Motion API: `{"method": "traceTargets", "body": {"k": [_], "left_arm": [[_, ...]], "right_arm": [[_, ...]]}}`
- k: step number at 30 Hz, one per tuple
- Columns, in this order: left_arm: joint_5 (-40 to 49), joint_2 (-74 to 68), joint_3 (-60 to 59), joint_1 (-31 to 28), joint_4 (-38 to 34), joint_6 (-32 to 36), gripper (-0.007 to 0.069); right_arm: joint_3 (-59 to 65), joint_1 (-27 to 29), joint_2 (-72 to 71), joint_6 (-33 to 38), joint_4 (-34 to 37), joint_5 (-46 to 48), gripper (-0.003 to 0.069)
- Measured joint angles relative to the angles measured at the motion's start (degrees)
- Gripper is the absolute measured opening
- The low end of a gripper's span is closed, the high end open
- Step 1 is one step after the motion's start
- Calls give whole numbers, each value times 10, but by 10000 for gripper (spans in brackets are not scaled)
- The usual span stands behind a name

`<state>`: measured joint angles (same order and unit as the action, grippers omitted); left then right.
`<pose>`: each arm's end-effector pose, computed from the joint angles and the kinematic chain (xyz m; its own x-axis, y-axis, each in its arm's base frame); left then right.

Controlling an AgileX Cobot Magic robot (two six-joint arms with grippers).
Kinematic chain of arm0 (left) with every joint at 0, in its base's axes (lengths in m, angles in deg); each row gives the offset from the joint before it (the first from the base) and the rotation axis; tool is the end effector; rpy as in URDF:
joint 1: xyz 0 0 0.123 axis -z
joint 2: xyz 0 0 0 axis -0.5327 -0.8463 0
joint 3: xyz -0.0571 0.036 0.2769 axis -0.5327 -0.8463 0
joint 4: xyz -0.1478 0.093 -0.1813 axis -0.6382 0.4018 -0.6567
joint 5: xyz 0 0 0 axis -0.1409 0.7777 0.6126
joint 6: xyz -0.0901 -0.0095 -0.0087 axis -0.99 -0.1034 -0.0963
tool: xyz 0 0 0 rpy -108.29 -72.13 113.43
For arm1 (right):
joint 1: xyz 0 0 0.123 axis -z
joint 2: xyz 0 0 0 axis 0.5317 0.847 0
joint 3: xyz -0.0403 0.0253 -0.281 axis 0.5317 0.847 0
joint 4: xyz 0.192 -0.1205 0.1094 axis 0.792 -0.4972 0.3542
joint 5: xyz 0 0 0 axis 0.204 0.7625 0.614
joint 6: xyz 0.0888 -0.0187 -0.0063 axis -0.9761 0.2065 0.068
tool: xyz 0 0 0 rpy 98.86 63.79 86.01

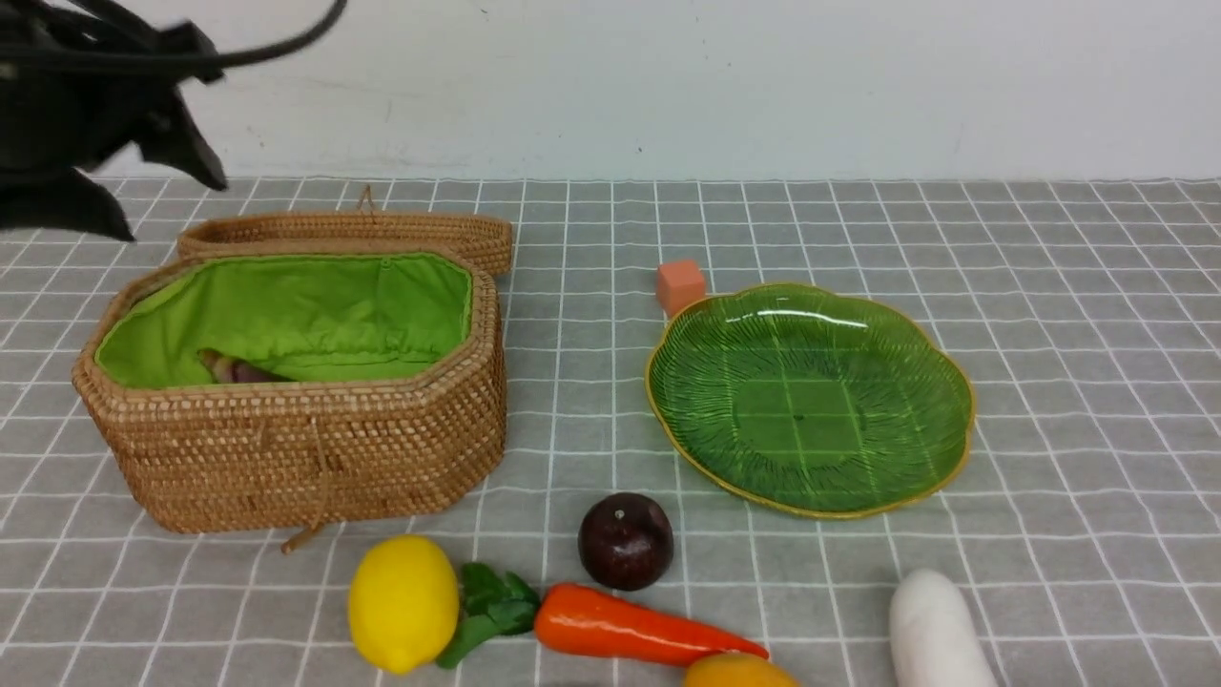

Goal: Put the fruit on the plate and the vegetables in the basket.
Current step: Grab a lemon with your left arm and place it on the plate on the right

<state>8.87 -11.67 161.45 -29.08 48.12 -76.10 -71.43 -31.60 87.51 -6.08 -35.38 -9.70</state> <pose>0.2928 -0.0243 0.4102 -0.7141 -0.3730 -0.5925 -0.1959 0.9189 -0.3424 0.0522 0.0029 0.1737 -0.2944 -0.0097 -0.9556 -0.0296 0.9996 -0.0010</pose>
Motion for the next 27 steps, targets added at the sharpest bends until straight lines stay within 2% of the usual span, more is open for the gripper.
{"method": "traceTargets", "body": {"k": [5, 6, 8, 9, 13, 17, 21, 26, 27], "left_arm": [[-2, 67, -76, 62, 34, 44, 487], [-4, 72, -115, 100, 46, 45, 498], [-4, 64, -150, 147, 58, 34, 516], [-4, 61, -157, 151, 62, 31, 519], [-2, 0, -193, 223, 116, -17, 592], [-22, -73, -195, 249, 152, -66, 636], [-28, -129, -195, 252, 152, -94, 632], [-28, -203, -195, 252, 154, -103, 562], [-28, -215, -192, 253, 156, -103, 519]], "right_arm": [[0, 0, 0, 0, 0, 0, 242], [0, 0, 0, 0, 0, 0, 242], [0, 0, 0, 0, 0, 0, 242], [0, 0, 0, 0, 0, 0, 242], [0, 0, 0, 0, 0, 0, 242], [0, 0, 0, 0, 0, 0, 242], [0, 0, 0, 0, -1, 0, 242], [0, 0, 0, 0, -1, 0, 242], [0, 0, 0, 0, -1, 0, 242]]}}
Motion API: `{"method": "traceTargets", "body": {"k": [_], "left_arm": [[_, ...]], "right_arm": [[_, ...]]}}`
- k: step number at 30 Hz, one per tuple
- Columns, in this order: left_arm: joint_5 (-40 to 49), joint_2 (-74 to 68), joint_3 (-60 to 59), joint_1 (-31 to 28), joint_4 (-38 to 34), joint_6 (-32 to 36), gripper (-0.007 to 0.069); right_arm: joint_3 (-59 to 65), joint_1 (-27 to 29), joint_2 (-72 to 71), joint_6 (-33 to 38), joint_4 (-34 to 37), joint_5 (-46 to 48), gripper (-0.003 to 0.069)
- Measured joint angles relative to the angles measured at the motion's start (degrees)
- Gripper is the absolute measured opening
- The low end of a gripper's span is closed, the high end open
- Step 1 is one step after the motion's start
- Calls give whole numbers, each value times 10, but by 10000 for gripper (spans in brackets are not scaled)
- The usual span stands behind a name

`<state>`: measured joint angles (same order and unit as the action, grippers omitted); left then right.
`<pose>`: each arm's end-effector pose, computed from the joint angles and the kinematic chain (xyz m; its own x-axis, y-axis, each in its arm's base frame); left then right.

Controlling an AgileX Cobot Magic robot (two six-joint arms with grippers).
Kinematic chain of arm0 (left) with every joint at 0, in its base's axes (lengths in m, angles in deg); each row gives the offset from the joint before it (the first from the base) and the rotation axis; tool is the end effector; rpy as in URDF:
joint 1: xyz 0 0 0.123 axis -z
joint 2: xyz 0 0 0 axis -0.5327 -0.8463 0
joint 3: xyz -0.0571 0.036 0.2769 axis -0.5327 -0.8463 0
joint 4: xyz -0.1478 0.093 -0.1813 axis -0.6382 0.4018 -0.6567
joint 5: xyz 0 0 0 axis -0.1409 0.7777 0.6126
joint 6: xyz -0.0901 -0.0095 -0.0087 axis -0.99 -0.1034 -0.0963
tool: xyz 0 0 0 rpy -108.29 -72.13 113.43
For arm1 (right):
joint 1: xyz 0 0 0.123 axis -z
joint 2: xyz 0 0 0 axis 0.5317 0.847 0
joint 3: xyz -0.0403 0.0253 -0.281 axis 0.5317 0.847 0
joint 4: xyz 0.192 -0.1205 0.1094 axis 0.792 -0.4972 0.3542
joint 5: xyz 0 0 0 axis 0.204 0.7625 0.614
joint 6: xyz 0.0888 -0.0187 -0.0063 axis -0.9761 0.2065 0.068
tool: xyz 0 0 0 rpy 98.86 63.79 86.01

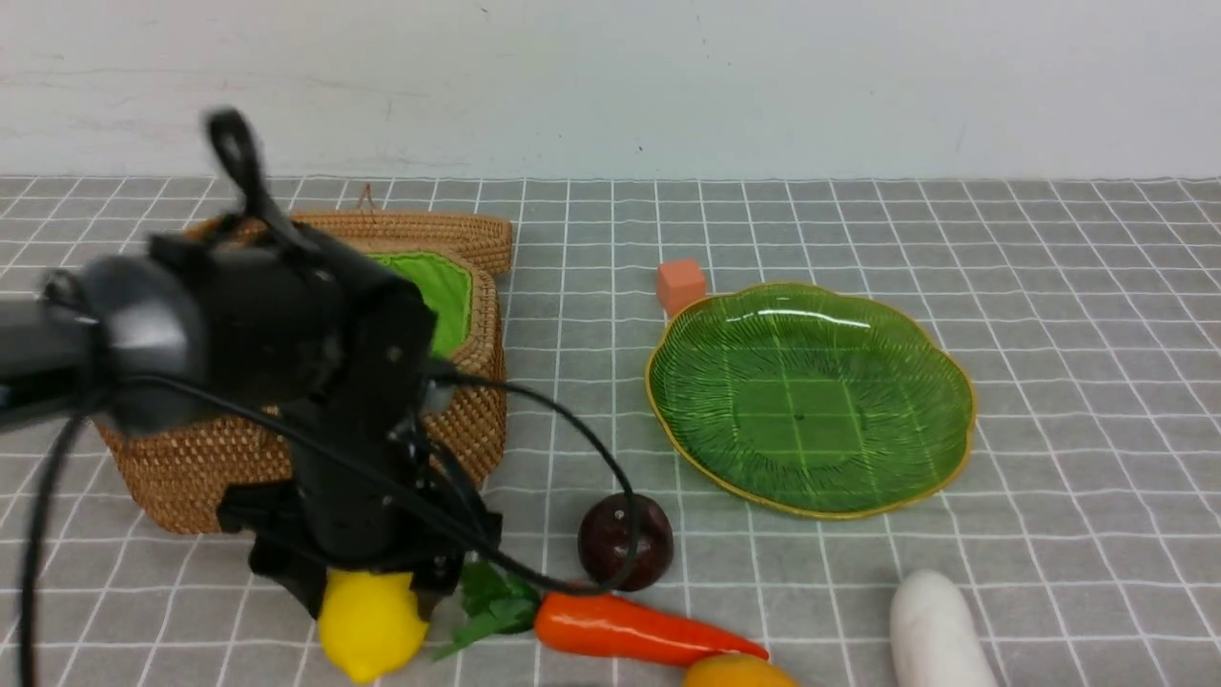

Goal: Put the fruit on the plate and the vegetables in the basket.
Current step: Grab a lemon with your left arm and place it on the plate on the right

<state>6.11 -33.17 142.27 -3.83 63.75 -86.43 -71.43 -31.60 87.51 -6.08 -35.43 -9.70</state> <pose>0.2976 -0.1467 0.1962 -0.9893 0.0399 -0.1404 0.0287 0.9963 0.0806 0.0522 0.0029 0.1737 -0.2944 -0.0105 -0.9556 -0.0296 0.9996 -0.0019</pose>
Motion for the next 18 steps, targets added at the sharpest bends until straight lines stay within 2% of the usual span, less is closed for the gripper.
{"method": "traceTargets", "body": {"k": [9, 14, 18], "left_arm": [[18, 11, 6, 0, 1, 1, 514], [44, 65, 6, 0, 0, 5, 514], [80, 140, 17, 0, -36, 39, 514]], "right_arm": [[0, 0, 0, 0, 0, 0, 242], [0, 0, 0, 0, 0, 0, 242], [0, 0, 0, 0, 0, 0, 242]]}}
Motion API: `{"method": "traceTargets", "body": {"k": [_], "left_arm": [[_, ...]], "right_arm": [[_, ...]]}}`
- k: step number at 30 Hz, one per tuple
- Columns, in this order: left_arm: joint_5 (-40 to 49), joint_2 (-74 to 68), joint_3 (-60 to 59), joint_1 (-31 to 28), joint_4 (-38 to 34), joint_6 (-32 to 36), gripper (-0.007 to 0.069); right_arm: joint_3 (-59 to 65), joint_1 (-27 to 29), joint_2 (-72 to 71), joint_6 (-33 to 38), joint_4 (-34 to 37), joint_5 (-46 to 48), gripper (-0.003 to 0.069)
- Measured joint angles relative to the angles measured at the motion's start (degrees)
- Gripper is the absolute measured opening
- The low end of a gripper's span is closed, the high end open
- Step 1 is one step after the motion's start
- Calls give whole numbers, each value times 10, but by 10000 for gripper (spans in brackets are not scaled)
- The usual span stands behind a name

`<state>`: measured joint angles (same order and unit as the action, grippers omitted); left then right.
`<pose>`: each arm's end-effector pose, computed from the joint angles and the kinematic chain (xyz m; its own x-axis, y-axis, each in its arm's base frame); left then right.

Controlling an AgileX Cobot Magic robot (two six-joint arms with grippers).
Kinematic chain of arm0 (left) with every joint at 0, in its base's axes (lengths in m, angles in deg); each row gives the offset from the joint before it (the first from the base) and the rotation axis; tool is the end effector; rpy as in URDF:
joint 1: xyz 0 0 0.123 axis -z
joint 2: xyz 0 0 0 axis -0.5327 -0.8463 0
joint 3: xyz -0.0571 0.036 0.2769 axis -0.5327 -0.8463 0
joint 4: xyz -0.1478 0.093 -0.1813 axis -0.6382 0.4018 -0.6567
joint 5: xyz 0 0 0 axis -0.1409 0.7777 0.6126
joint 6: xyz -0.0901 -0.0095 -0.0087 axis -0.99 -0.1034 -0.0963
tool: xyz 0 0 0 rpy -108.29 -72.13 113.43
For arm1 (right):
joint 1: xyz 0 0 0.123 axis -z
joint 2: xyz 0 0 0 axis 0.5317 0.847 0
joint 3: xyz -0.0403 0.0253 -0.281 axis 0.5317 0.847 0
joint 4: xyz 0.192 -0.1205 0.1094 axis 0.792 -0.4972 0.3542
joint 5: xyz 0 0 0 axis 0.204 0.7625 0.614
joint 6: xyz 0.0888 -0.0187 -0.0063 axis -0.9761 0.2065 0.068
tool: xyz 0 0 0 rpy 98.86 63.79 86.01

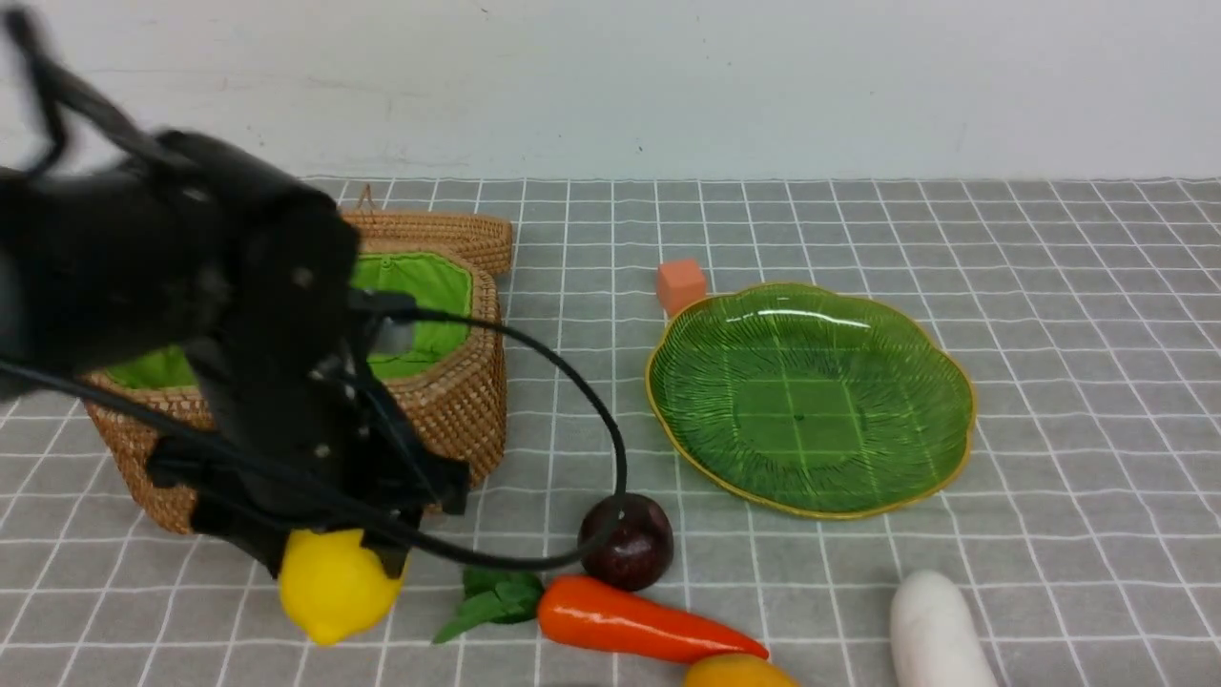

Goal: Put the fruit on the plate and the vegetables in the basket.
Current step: Grab a lemon with your left arm and place it on the plate on the right

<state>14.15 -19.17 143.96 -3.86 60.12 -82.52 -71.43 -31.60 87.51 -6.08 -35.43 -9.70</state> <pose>0.2639 -0.1329 0.2783 -0.9708 0.0469 -0.2351 0.0512 0.9986 -0.0122 0.0522 0.0029 0.1737 -0.2944 -0.0105 -0.9556 -0.0296 0.9996 -0.0019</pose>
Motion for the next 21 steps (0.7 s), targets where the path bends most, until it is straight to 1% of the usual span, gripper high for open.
{"method": "traceTargets", "body": {"k": [1, 2, 4, 6, 8, 9, 12, 14, 19, 21], "left_arm": [[10, 16, 14, 0, -23, 13, 514], [11, 21, 17, 0, -28, 15, 514], [23, 36, 74, 0, -86, 51, 514], [25, 35, 103, 0, -108, 65, 514], [27, 16, 188, 0, -163, 102, 514], [27, 13, 194, 0, -166, 107, 514], [36, -55, 295, 0, -232, 151, 514], [38, -107, 335, 1, -261, 163, 514], [35, -218, 411, 3, -280, 170, 514], [31, -277, 461, 13, -279, 170, 514]], "right_arm": [[0, 0, 0, 0, 0, 0, 242], [0, 0, 0, 0, 0, 0, 242], [0, 0, 0, 0, 0, 0, 242], [0, 0, 0, 0, 0, 0, 242], [0, 0, 0, 0, 1, 0, 242], [0, 0, 0, 0, 1, 0, 242], [0, 0, 0, 0, 1, 0, 242], [0, 0, 0, 0, 1, 0, 242], [0, 0, 0, 0, 1, 0, 242], [0, 0, 0, 0, 1, 0, 242]]}}
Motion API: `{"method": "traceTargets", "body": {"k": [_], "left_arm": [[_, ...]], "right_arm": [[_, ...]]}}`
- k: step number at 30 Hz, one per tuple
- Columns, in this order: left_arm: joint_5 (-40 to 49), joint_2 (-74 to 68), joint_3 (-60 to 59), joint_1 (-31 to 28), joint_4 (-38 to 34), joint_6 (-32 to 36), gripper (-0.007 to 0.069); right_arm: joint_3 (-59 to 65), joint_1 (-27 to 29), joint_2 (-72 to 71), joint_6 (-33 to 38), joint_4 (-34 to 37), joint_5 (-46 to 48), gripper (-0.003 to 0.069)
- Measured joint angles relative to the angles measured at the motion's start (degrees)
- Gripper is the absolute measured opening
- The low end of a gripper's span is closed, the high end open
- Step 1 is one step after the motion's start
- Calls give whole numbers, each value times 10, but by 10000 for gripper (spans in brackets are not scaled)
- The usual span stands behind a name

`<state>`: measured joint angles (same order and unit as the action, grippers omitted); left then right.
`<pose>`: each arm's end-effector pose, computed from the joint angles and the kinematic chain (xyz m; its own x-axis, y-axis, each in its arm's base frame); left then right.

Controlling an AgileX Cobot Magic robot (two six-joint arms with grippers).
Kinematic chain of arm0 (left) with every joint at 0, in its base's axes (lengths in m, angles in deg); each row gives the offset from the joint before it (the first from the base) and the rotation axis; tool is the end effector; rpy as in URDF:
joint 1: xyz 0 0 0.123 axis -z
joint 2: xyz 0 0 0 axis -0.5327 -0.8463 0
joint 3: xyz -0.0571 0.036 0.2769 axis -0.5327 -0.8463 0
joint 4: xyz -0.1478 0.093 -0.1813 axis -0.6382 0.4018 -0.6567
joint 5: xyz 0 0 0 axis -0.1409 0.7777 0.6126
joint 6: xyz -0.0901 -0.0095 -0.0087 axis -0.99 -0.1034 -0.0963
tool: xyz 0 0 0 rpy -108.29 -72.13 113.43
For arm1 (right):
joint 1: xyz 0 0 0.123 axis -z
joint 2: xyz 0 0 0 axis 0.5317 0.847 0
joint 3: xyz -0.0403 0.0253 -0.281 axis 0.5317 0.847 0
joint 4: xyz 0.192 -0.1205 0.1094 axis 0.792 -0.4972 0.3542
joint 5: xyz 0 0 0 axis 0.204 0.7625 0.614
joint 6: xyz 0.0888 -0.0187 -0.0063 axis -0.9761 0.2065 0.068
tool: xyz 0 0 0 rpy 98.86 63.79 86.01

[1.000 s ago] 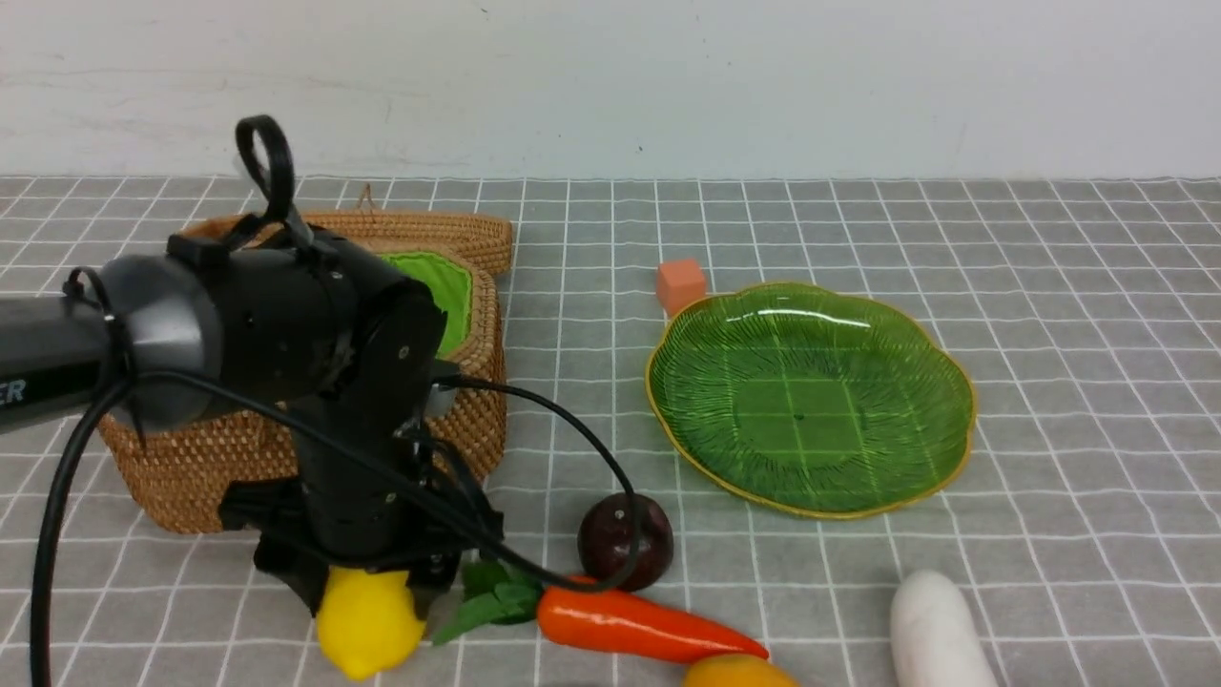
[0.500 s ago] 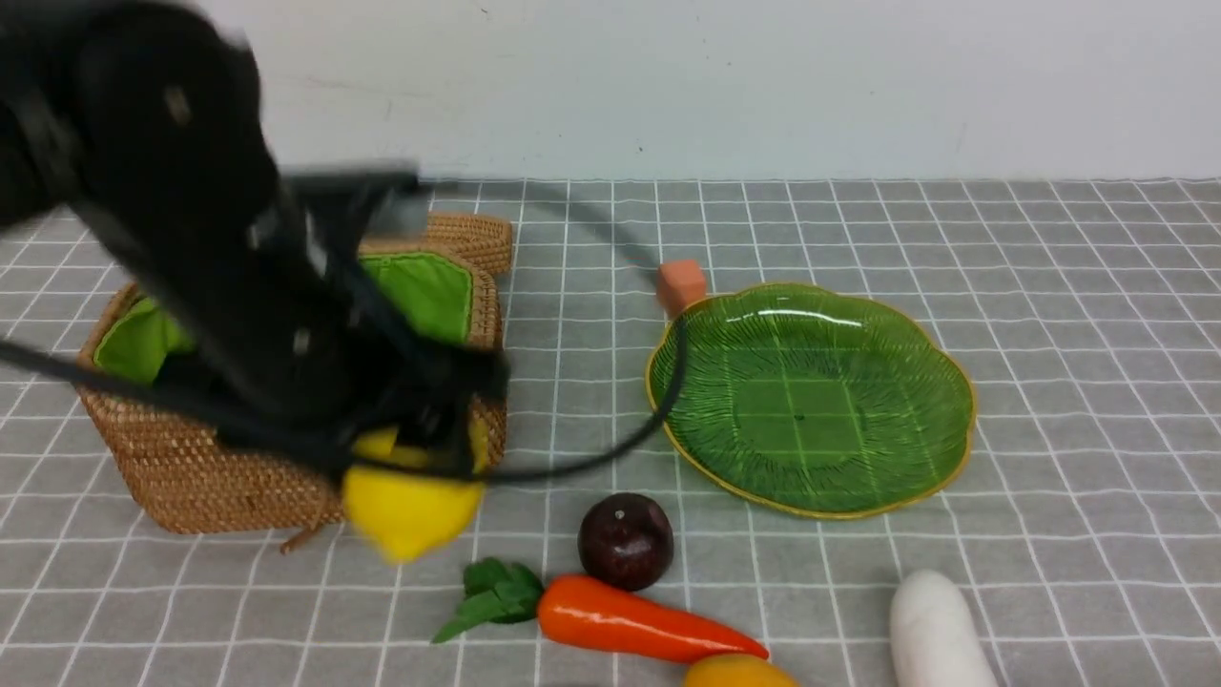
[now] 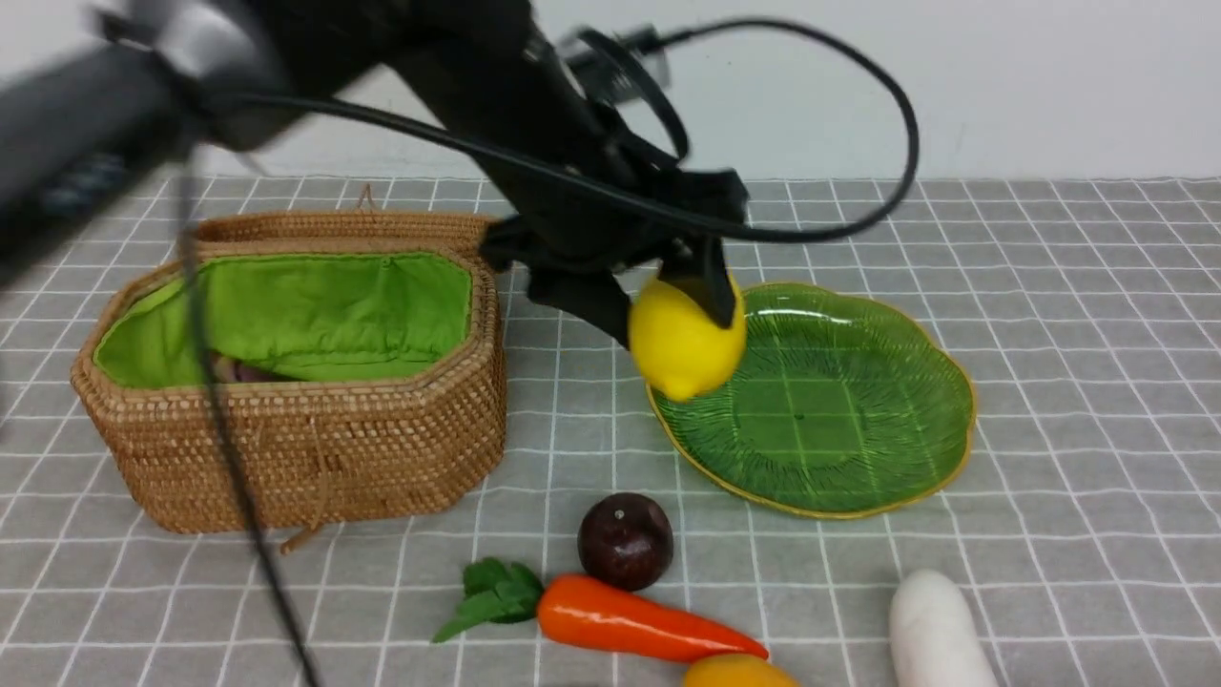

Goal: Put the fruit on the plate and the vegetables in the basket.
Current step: Grab a lemon with your left arm and place it on the plate on the right, then take a daikon with your right arm and place it on the basket on the left.

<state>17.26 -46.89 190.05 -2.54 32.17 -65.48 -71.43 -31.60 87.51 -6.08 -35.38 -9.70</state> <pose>0.3723 -0.2481 0.3275 -0.9190 0.1589 -0.3607 0.3205 0.8340 -0.4492 0.0522 0.0029 0.1737 -0.2944 -0.0097 -0.9556 -0.0296 0.9996 -0.0010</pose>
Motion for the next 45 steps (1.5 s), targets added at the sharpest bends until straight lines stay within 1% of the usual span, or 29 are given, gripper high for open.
{"method": "traceTargets", "body": {"k": [2, 4, 6, 9, 10, 11, 14, 17, 23, 24, 25, 26, 29, 32, 35, 38, 41, 45], "left_arm": [[-5, -40, 32, 15, 3, -1, 514], [-14, -80, 74, 35, 22, -17, 514], [-24, -118, 109, 55, 62, -48, 514], [-45, -153, 128, 67, 122, -95, 514], [-50, -157, 129, 68, 129, -103, 514], [-61, -169, 130, 68, 152, -133, 514], [-72, -186, 131, 68, 180, -184, 514], [-73, -189, 132, 68, 185, -201, 514], [-73, -189, 133, 68, 183, -208, 514], [-70, -189, 134, 68, 180, -208, 534], [-70, -189, 134, 68, 179, -208, 534], [-65, -189, 134, 68, 174, -208, 561], [-50, -189, 134, 68, 170, -208, 606], [-30, -183, 134, 68, 169, -199, 615], [-8, -164, 134, 68, 169, -179, 599], [27, -110, 134, 63, 169, -142, 547], [41, -56, 126, 59, 168, -123, 507], [43, 95, 65, 56, 171, -88, 386]], "right_arm": [[0, 0, 0, 0, 0, 0, 242], [0, 0, 0, 0, 0, 0, 242], [0, 0, 0, 0, 0, 0, 242], [0, 0, 0, 0, 0, 0, 242], [0, 0, 0, 0, 0, 0, 242], [0, 0, 0, 0, 0, 0, 242], [0, 0, 0, 0, 0, 0, 242], [0, 0, 0, 0, 0, 0, 242], [0, 0, 0, 0, 0, 0, 242], [0, 0, 0, 0, 0, 0, 242], [0, 0, 0, 0, 0, 0, 242], [0, 0, 0, 0, 0, 0, 242], [0, 0, 0, 0, 0, 0, 242], [0, 0, 0, 0, 0, 0, 242], [0, 0, 0, 0, 0, 0, 242], [0, 0, 0, 0, 0, 0, 242], [0, 0, 0, 0, -1, 0, 242], [0, 0, 0, 0, -1, 0, 242]]}}
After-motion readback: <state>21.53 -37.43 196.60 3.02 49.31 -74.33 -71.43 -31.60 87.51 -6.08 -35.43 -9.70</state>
